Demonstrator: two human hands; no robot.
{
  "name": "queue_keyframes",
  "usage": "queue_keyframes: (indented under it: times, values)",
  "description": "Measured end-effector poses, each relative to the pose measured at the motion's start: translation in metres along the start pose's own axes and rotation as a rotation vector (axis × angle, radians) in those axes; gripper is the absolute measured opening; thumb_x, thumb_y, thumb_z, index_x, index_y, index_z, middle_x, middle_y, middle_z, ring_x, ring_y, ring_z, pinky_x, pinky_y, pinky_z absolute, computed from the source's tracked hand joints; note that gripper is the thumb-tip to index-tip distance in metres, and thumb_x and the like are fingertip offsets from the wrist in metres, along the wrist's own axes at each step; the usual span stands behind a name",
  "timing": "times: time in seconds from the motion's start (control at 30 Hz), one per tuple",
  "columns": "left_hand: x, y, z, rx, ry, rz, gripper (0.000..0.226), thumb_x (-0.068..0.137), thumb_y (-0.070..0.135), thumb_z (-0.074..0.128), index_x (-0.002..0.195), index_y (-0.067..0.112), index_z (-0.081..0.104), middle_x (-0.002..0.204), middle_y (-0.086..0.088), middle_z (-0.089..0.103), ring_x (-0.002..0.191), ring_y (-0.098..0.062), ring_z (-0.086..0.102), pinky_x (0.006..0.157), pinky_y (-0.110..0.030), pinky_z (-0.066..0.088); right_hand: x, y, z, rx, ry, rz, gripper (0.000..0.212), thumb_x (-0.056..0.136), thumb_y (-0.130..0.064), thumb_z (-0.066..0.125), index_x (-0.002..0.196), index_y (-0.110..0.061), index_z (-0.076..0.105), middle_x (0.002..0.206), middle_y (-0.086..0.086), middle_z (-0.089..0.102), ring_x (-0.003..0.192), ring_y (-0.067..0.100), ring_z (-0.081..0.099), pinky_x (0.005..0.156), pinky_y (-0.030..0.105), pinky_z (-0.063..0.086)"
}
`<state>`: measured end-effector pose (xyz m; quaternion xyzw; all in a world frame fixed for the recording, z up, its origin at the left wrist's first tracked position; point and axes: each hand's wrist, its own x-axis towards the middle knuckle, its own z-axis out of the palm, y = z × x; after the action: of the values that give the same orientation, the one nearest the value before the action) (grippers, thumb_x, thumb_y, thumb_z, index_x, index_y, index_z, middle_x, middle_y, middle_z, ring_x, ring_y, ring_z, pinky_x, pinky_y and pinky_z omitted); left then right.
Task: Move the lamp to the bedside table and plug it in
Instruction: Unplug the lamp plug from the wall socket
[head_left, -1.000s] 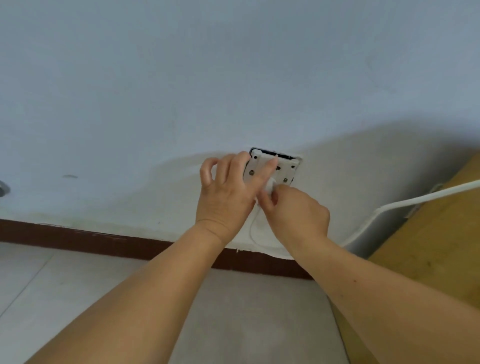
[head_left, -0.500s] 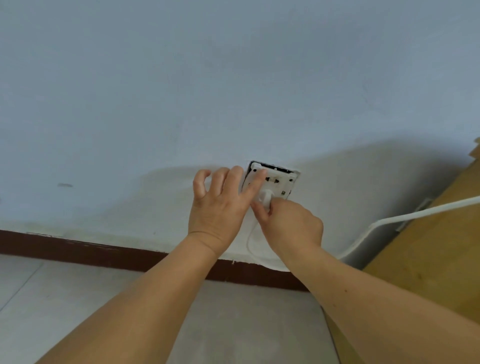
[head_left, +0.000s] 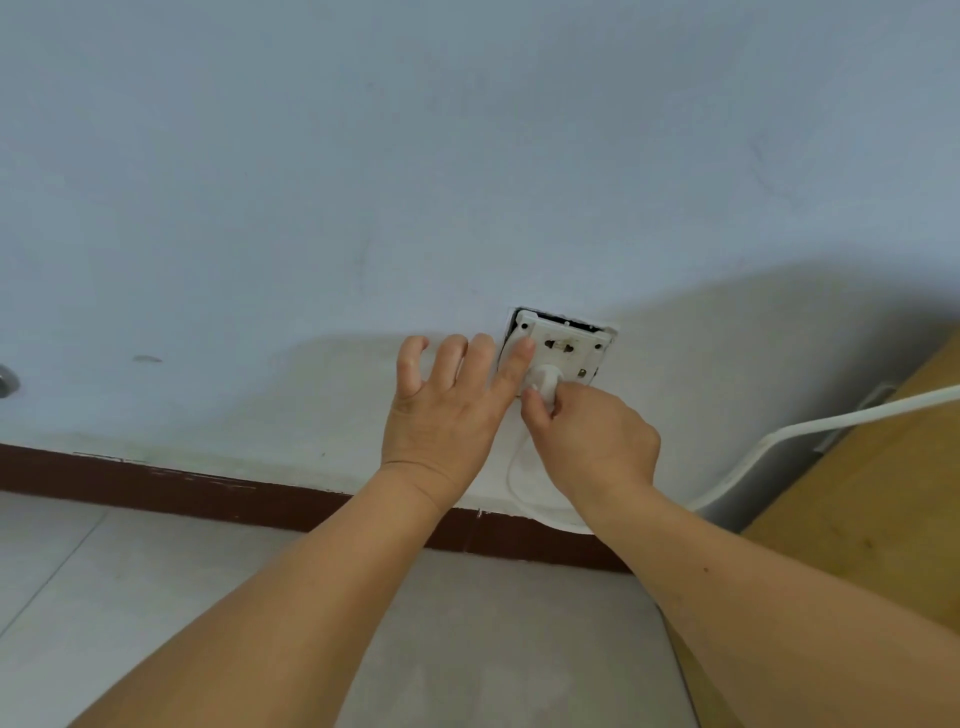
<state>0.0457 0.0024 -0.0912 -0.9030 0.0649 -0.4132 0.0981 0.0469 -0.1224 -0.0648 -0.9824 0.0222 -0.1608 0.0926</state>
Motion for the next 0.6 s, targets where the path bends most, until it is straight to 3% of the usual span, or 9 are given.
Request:
queue_keyframes:
  times: [0.17, 0.3, 0.43, 0.6]
  values:
    - [0.001, 0.001, -0.004, 0.019, -0.009, -0.002, 0.073, 0.085, -0.001, -0.001, 0.126, 0.030, 0.052, 0.097, 0.001, 0.065, 0.087, -0.019, 0.063, 0.090, -0.043, 0.028, -0.001, 0.001, 0.000, 0.075, 0.010, 0.025, 0.046, 0.092, -0.051, 0.032, 0.055, -0.023, 0.038, 0.057, -0.004, 0.047, 0.059, 0.019, 0.048, 0.048, 0.028, 0.025]
    - [0.004, -0.001, -0.008, 0.012, -0.040, -0.004, 0.064, 0.078, 0.002, 0.020, 0.126, 0.032, 0.051, 0.098, -0.001, 0.065, 0.086, -0.021, 0.062, 0.090, -0.045, 0.026, -0.002, 0.002, 0.000, 0.104, 0.029, 0.038, 0.048, 0.091, -0.051, 0.034, 0.053, -0.022, 0.038, 0.054, -0.004, 0.046, 0.052, 0.015, 0.043, 0.046, 0.027, 0.023]
    - [0.005, -0.004, -0.011, 0.023, -0.093, -0.001, 0.066, 0.074, 0.006, 0.021, 0.128, 0.035, 0.048, 0.103, -0.002, 0.063, 0.091, -0.022, 0.061, 0.092, -0.047, 0.026, -0.003, 0.000, 0.001, 0.133, 0.044, 0.056, 0.047, 0.090, -0.050, 0.036, 0.052, -0.022, 0.038, 0.053, -0.004, 0.045, 0.050, 0.014, 0.040, 0.046, 0.027, 0.024]
    - [0.004, -0.005, -0.015, -0.020, -0.178, -0.011, 0.076, 0.067, 0.007, 0.018, 0.132, 0.040, 0.039, 0.109, -0.001, 0.061, 0.095, -0.020, 0.059, 0.093, -0.046, 0.044, -0.002, 0.003, 0.000, 0.192, 0.044, 0.032, 0.048, 0.089, -0.047, 0.042, 0.050, -0.021, 0.037, 0.050, -0.004, 0.041, 0.047, 0.014, 0.038, 0.045, 0.028, 0.023]
